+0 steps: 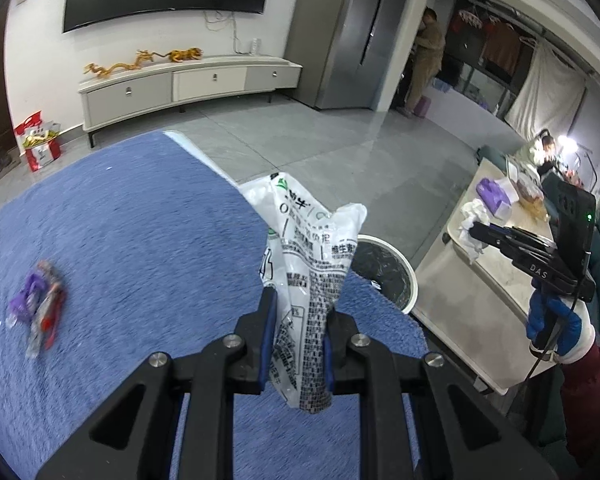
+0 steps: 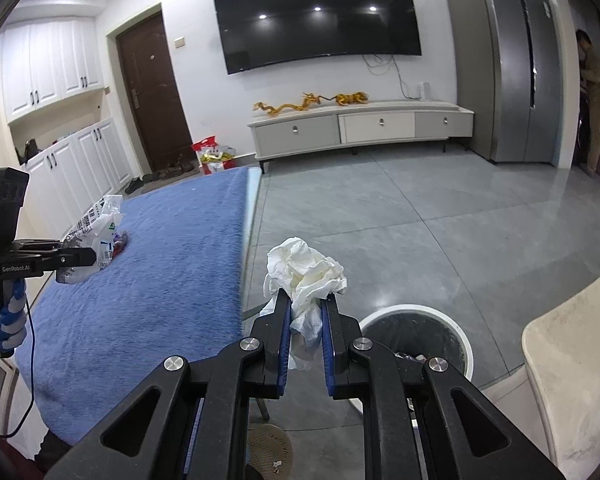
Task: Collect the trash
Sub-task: 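Carry the snack bag and tissue over the bin with both tools, then open both tools to drop the tissue and snack bag into the bin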
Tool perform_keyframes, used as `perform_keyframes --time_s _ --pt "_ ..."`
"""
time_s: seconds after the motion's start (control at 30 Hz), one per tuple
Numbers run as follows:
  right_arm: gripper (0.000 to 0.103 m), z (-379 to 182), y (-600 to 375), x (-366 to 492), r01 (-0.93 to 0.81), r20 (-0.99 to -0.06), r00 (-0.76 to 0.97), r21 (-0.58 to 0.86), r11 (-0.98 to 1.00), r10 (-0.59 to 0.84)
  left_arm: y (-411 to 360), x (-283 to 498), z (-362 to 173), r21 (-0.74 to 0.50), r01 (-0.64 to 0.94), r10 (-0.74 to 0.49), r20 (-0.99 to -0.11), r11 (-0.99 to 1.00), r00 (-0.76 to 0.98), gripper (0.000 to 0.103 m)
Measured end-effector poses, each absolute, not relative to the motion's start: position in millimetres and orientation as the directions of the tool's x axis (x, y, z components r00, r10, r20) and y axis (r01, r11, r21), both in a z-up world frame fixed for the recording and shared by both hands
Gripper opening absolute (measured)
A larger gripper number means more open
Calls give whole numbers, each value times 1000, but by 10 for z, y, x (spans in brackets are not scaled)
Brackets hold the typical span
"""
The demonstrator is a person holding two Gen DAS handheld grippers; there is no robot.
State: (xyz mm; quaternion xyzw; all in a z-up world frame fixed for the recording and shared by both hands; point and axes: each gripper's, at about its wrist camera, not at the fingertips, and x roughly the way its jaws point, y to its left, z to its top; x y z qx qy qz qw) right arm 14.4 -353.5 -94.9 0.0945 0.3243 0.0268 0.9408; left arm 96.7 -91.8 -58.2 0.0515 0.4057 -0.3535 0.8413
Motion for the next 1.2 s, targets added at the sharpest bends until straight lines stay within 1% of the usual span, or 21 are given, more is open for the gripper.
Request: perform_keyframes --time_s 0.3,0.4,0.53,0.63,0.93,1.0,1.03,1.07,1.1,1.17,1.2 --pt "13 -1272 -3934 217 80 -633 770 220 972 79 -1879 1090 -692 -132 725 -528 -773 676 352 18" --pt "13 -1431 -4090 266 114 -650 757 231 966 66 -2214 1130 -773 -128 748 -522 -790 652 320 18" --pt "14 -1686 -4312 397 162 -680 731 247 955 53 -2718 1213 -944 -155 770 -521 -814 619 256 19" --pt "14 -1886 -4459 520 194 -704 708 259 946 47 -3115 1316 -1120 -198 771 -519 -832 606 194 19" --pt "18 -2527 -4783 899 283 -774 632 272 920 34 -3874 1564 -1607 -262 746 -499 -860 612 107 23" --pt "21 -2655 -4825 913 302 -785 619 268 915 25 -3988 1599 -1711 -286 736 -504 -860 613 86 24" --pt "24 -2715 -4852 928 314 -791 611 265 912 19 -4023 1613 -1740 -293 734 -505 -860 613 79 26" --pt "34 -2762 -4883 927 324 -795 607 266 908 17 -4054 1632 -1785 -300 727 -504 -861 618 73 31" --pt "42 -2804 -4908 927 336 -799 601 268 903 13 -4078 1638 -1815 -305 722 -504 -861 621 70 34" --pt "47 -2860 -4938 905 355 -805 594 265 897 3 -4080 1656 -1837 -319 713 -509 -859 625 62 44" --pt "48 -2876 -4948 883 360 -807 591 265 895 2 -4068 1656 -1834 -323 709 -512 -857 627 63 45"
